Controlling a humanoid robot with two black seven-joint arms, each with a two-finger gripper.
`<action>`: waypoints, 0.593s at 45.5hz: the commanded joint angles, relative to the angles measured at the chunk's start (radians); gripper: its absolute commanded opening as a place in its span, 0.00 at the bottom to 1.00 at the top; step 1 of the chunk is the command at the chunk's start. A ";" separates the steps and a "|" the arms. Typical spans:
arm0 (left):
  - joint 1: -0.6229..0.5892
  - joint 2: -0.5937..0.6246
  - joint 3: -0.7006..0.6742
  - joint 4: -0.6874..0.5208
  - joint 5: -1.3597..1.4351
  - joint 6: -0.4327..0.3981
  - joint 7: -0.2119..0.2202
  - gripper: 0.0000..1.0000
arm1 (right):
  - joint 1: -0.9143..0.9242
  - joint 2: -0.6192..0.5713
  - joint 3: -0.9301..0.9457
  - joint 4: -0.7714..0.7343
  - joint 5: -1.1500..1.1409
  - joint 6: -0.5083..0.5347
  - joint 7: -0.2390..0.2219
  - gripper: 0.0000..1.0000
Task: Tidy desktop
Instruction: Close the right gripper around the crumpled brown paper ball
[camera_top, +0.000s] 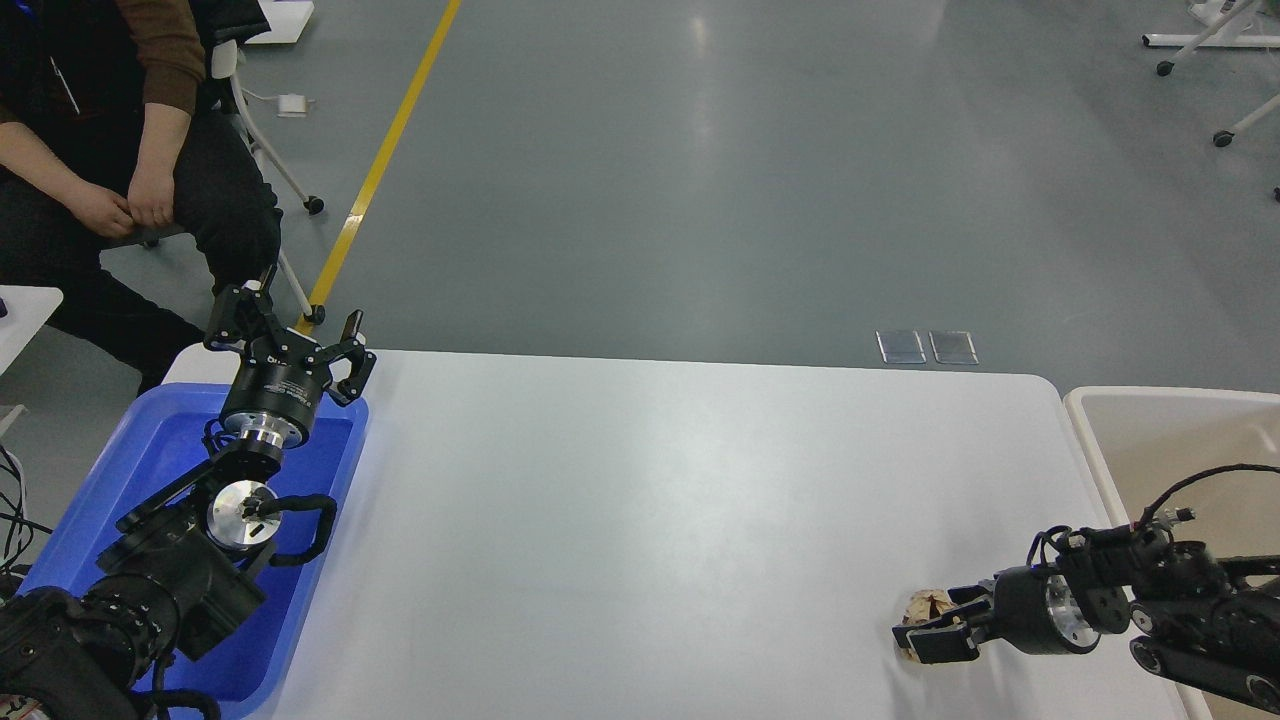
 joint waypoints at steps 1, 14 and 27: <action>0.000 0.000 0.000 0.000 0.000 0.000 0.000 1.00 | -0.014 0.006 -0.004 -0.020 -0.001 -0.057 0.003 0.92; 0.000 0.000 0.000 0.000 0.000 0.000 0.000 1.00 | -0.024 0.007 -0.023 -0.045 -0.001 -0.066 0.003 0.00; 0.000 0.000 0.001 0.000 0.000 0.000 0.000 1.00 | -0.034 -0.008 0.001 -0.032 0.025 -0.069 0.004 0.00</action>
